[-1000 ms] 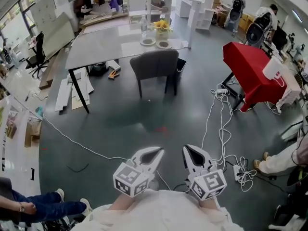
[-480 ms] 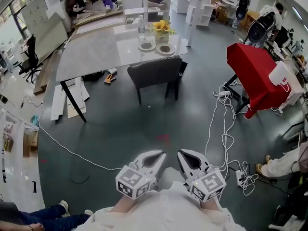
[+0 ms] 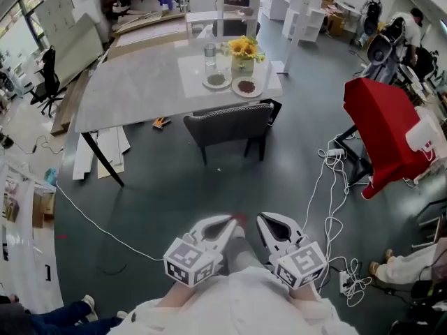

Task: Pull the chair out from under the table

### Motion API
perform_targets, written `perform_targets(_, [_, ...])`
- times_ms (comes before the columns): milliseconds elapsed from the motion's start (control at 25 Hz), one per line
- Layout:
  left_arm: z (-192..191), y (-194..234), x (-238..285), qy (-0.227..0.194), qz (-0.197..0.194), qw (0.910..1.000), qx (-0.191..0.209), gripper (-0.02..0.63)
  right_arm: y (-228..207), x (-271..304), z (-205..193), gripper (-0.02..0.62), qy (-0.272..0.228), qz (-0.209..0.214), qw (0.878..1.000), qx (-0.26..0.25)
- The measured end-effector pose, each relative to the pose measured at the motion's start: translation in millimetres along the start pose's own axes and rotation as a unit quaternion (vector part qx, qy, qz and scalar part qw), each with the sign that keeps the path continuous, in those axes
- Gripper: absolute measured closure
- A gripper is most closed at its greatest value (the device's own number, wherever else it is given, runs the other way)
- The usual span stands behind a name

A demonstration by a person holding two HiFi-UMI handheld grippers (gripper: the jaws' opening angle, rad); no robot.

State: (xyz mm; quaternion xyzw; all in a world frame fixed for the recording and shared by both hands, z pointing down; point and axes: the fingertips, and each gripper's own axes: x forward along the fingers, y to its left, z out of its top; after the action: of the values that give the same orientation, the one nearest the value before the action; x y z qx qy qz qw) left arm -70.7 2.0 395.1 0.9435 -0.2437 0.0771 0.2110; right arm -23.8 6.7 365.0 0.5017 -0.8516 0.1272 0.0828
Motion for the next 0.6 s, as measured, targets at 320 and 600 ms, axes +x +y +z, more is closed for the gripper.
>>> perform_targets(320, [64, 65, 101, -0.018, 0.041, 0.9990, -0.005, 0.589, -111, 70, 46, 0.592, 0.002, 0.037, 0.999, -0.009])
perform_targets(600, [70, 87, 147, -0.008, 0.058, 0.9982, -0.016, 0.590, -154, 111, 49, 0.592, 0.016, 0.073, 0.997, -0.007])
